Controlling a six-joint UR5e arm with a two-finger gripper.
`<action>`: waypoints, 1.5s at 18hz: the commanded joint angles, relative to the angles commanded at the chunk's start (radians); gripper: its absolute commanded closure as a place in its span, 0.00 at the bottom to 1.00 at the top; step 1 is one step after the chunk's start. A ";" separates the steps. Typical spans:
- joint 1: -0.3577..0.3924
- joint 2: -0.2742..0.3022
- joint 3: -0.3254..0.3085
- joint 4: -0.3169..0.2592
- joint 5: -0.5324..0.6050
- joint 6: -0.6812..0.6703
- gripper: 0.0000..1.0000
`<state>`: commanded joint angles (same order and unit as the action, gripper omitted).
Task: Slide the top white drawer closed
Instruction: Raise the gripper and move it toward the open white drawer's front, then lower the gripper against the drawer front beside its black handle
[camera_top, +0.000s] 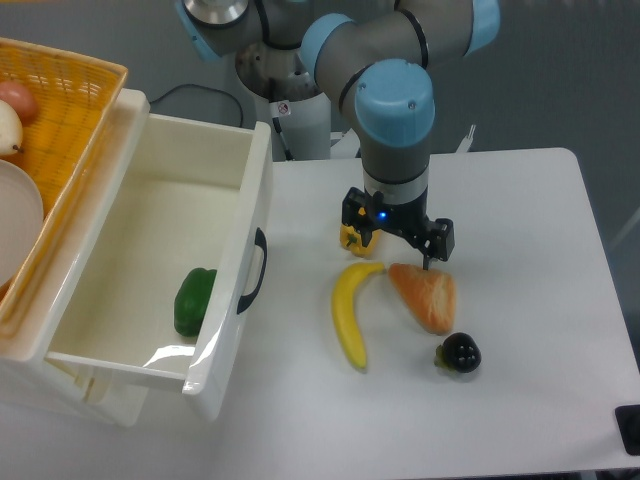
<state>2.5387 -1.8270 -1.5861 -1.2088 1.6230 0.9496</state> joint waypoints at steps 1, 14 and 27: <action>0.000 0.000 -0.002 0.002 -0.005 -0.014 0.00; -0.012 -0.067 -0.002 0.038 -0.047 -0.419 0.00; -0.086 -0.115 0.000 0.035 -0.213 -0.465 0.00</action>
<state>2.4528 -1.9420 -1.5861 -1.1735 1.4098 0.4847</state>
